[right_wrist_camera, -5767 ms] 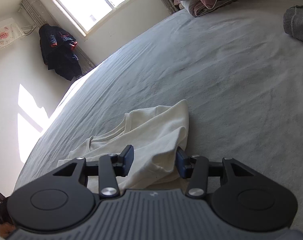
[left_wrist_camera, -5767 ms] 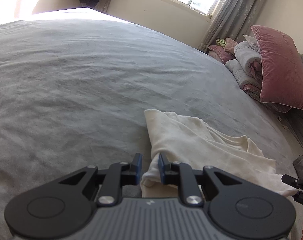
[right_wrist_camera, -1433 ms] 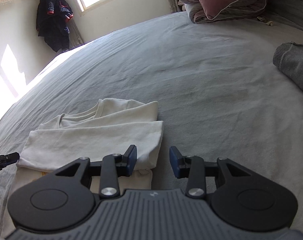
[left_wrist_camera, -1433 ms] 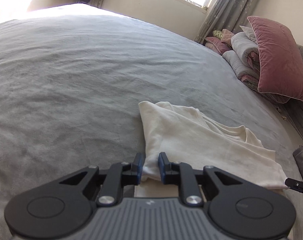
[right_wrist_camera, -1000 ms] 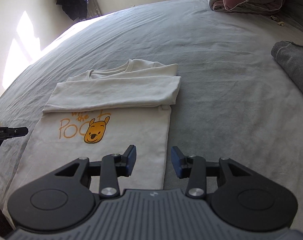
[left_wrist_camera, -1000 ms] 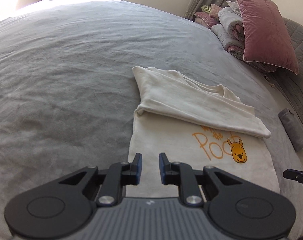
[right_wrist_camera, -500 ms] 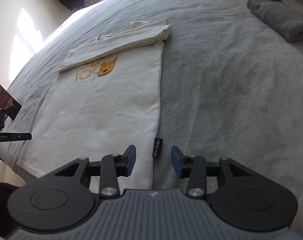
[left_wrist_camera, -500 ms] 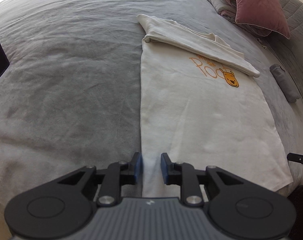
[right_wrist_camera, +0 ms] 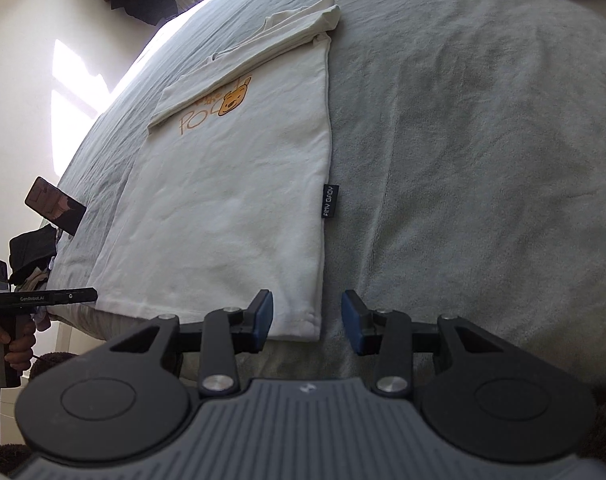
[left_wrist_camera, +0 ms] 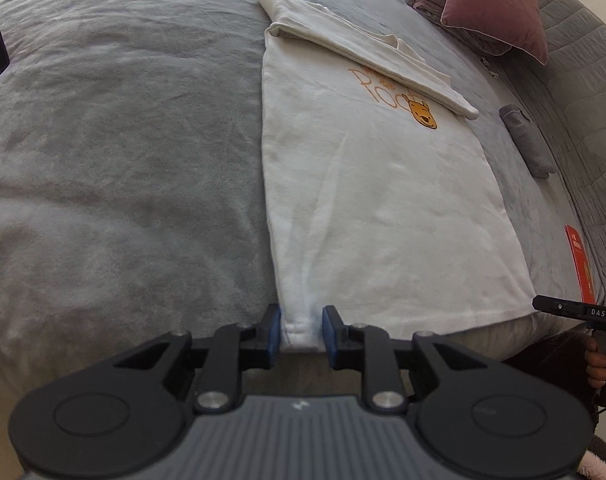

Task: Fold clothes
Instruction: 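Grasp the shirt hem with both grippers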

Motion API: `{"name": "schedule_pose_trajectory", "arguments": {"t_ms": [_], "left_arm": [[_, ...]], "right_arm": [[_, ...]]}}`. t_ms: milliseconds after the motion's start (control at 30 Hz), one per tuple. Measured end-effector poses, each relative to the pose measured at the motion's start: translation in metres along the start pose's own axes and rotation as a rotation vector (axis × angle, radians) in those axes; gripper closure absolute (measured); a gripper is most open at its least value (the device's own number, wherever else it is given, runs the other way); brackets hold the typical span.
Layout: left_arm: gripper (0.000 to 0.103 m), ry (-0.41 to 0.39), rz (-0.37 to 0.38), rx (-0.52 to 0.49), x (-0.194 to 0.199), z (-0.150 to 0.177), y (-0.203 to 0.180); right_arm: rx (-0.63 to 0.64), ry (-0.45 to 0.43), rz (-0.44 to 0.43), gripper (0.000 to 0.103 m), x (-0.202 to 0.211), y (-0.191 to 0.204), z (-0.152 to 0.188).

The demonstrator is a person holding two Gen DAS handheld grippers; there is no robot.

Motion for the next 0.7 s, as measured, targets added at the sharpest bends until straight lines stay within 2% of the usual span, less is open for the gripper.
{"name": "schedule_pose_trajectory", "arguments": {"t_ms": [67, 233, 300, 333, 400, 700], "left_arm": [[0.080, 0.014, 0.026, 0.037, -0.001, 0.000, 0.004], [0.082, 0.048, 0.085, 0.099, -0.003, 0.001, 0.007], [0.086, 0.059, 0.100, 0.104, -0.004, 0.001, 0.007], [0.090, 0.065, 0.105, 0.107, -0.005, 0.002, 0.008], [0.094, 0.065, 0.121, 0.116, -0.004, 0.002, 0.009], [0.096, -0.002, 0.285, 0.233, 0.011, -0.011, 0.015]], "right_arm": [[-0.030, 0.009, -0.025, 0.063, 0.001, -0.001, 0.001], [-0.114, 0.048, -0.090, 0.074, -0.007, -0.003, -0.001], [-0.127, 0.061, -0.110, 0.078, -0.011, -0.001, -0.002], [-0.131, 0.070, -0.119, 0.085, -0.012, 0.000, -0.003], [-0.136, 0.081, -0.135, 0.089, -0.014, 0.002, -0.005], [-0.206, 0.046, -0.242, 0.091, 0.001, 0.003, -0.026]]}}
Point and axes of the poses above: each gripper's, at about its wrist camera, not at the fingertips, and x roughly against the way its jaws point, y to its left, z to its underside, the point moved 5 cm from there along -x, roughly the way its jaws point, and after that the axes turned 8 degrees about -y, right-handed, at the moved point
